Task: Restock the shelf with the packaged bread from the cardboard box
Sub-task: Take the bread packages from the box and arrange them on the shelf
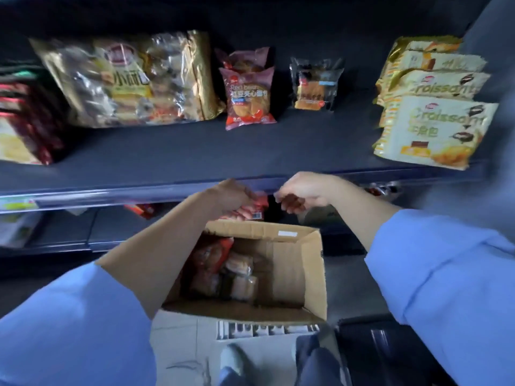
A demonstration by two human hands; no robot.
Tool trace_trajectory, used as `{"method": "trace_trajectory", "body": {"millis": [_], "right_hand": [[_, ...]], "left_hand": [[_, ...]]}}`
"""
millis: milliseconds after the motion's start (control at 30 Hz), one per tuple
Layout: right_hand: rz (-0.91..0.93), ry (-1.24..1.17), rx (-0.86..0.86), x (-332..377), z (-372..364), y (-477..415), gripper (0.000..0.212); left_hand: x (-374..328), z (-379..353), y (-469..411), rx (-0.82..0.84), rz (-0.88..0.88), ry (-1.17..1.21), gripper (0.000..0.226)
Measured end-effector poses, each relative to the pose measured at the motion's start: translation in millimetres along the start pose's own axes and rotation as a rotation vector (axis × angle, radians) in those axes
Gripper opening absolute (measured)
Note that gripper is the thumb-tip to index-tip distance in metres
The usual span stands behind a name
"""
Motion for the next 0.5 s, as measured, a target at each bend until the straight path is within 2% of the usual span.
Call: {"method": "trace_trajectory", "body": {"millis": [200,300,400,500], "right_hand": [[-0.096,0.218,0.065,-15,-99,-51,0.024],[-0.113,0.275,0.051,-25,-137,-81,0.012],[-0.084,0.336,-0.017,-32,-166,-108,0.027],[-0.058,0.415,-0.055,-39,-188,-127,0.012]], "left_hand": [[86,25,32,-0.128,0.123,-0.034,0.030],[123,28,39,-0.139,0.179,-0.046,0.033],[157,35,38,-0.168,0.188,-0.155,0.030],[184,38,36,-0.189,0.198,-0.216,0.029]]}}
Point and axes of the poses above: each hand's wrist, its own y-axis away from the middle knuckle, its own z-axis out of the back of the hand, x = y × z, the point moved 3 cm from there along -y, towards the middle knuckle, and after that the axes turned 13 degrees about -z, right-handed, at the moved point
